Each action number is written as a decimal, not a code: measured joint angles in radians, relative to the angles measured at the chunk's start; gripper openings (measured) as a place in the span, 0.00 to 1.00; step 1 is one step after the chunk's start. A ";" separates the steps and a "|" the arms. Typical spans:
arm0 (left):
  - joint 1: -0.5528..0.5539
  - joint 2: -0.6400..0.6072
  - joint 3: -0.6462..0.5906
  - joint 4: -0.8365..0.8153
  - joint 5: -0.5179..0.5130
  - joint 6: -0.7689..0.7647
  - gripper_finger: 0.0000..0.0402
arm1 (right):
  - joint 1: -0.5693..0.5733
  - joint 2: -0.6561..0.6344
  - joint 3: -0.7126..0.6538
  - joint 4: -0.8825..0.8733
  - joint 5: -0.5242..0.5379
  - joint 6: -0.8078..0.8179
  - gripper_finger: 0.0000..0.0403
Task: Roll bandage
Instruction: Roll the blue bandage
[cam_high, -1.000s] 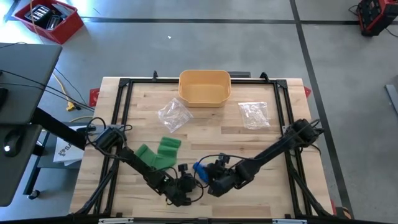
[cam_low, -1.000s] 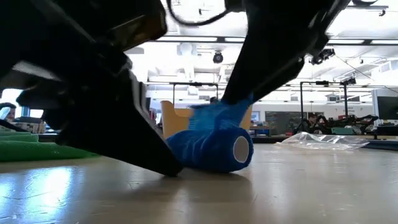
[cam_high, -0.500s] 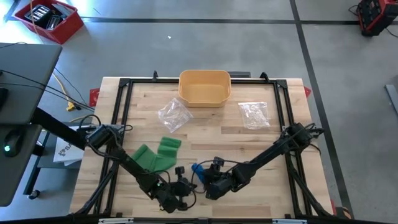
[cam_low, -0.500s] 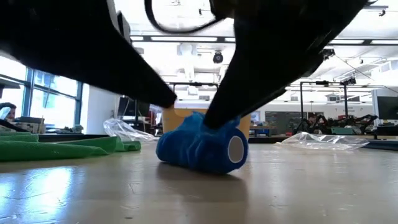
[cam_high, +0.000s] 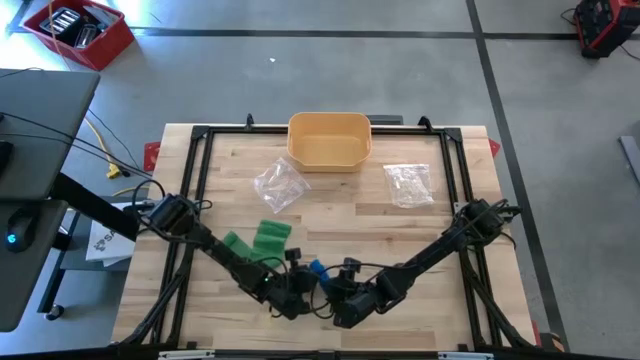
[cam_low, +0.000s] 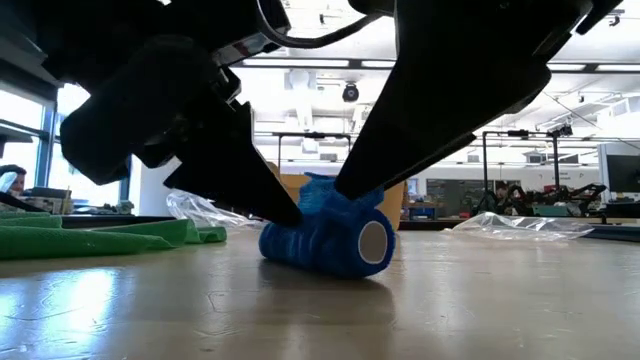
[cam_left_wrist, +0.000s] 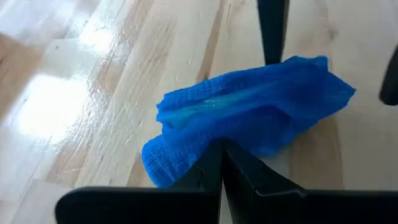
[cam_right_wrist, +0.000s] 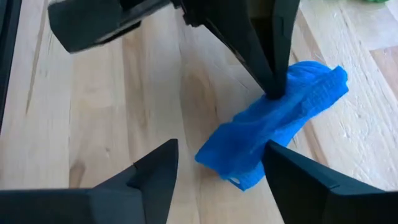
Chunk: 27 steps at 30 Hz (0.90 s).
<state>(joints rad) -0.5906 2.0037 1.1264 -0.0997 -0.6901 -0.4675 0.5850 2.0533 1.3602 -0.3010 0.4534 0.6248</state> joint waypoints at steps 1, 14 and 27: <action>0.003 0.002 0.000 0.001 0.004 0.000 0.02 | 0.000 0.000 0.000 -0.001 0.000 0.002 0.52; -0.008 0.005 0.000 -0.004 0.017 -0.022 0.02 | -0.002 -0.004 0.007 -0.029 0.013 -0.023 0.03; -0.007 0.009 -0.002 -0.013 0.034 -0.021 0.02 | -0.029 -0.005 0.115 -0.279 0.149 -0.024 0.00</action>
<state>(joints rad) -0.5980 2.0129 1.1244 -0.1127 -0.6559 -0.4885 0.5560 2.0480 1.4753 -0.5797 0.6028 0.6010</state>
